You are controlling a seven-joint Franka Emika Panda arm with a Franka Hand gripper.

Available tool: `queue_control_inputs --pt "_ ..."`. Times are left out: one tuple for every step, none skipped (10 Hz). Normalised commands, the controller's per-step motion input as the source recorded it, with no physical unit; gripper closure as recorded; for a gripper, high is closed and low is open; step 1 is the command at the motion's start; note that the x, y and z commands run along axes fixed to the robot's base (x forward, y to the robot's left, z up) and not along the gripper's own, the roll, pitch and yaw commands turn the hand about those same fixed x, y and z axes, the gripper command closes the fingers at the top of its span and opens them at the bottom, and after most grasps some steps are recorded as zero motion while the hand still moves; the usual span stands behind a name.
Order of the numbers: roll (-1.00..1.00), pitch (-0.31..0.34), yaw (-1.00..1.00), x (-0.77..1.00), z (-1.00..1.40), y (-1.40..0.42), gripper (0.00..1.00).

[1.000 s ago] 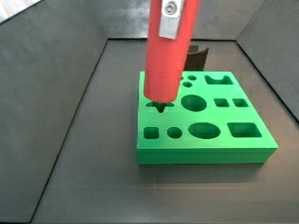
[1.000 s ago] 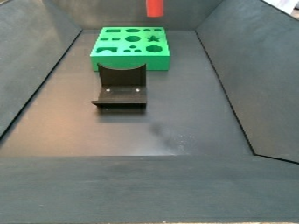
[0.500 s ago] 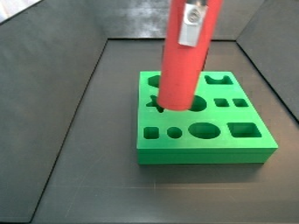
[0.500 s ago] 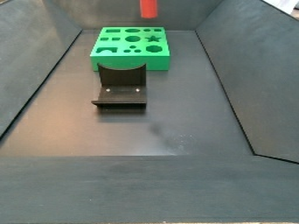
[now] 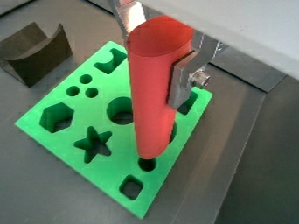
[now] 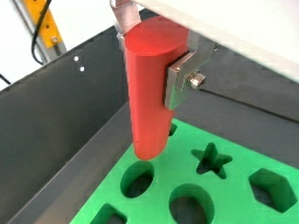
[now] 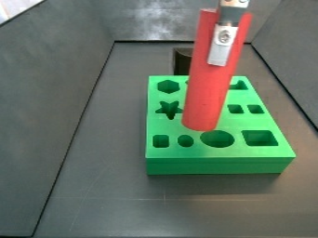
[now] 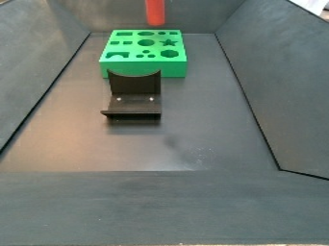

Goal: Pick up the oval object. Move up. Move to above the board. Insert the oval object.
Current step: Insert the oval object.

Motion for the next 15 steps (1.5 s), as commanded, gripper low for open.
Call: queue_control_inputs --pt "0.0 -0.001 0.01 0.0 0.0 -0.03 1.0" --pt "0.12 0.0 0.14 0.0 -0.1 -0.01 1.0" --pt "0.27 0.0 0.11 0.34 0.0 0.0 1.0" --pt "0.3 0.0 0.11 0.45 0.0 0.0 1.0" --pt "0.31 0.0 0.26 0.33 0.0 0.0 1.0" --pt "0.28 0.0 0.29 0.34 0.0 0.0 1.0" --pt "0.22 -0.02 0.33 0.23 -0.08 -0.01 1.0" --pt "0.14 -0.02 0.21 0.29 -0.07 -0.13 1.0" --pt "0.13 -0.05 0.16 0.21 -0.24 -0.23 1.0" --pt "0.11 -0.081 0.16 0.29 -0.36 -0.26 1.0" --pt "0.09 -0.077 0.17 0.35 -0.32 -0.24 1.0" --pt "0.1 -0.017 0.19 0.32 -0.16 -0.04 1.0" --pt "0.11 0.0 0.2 0.28 -0.02 0.0 1.0" --pt "0.1 0.0 0.18 0.22 -0.01 0.0 1.0" --pt "0.12 0.0 0.2 0.17 -0.06 0.0 1.0"
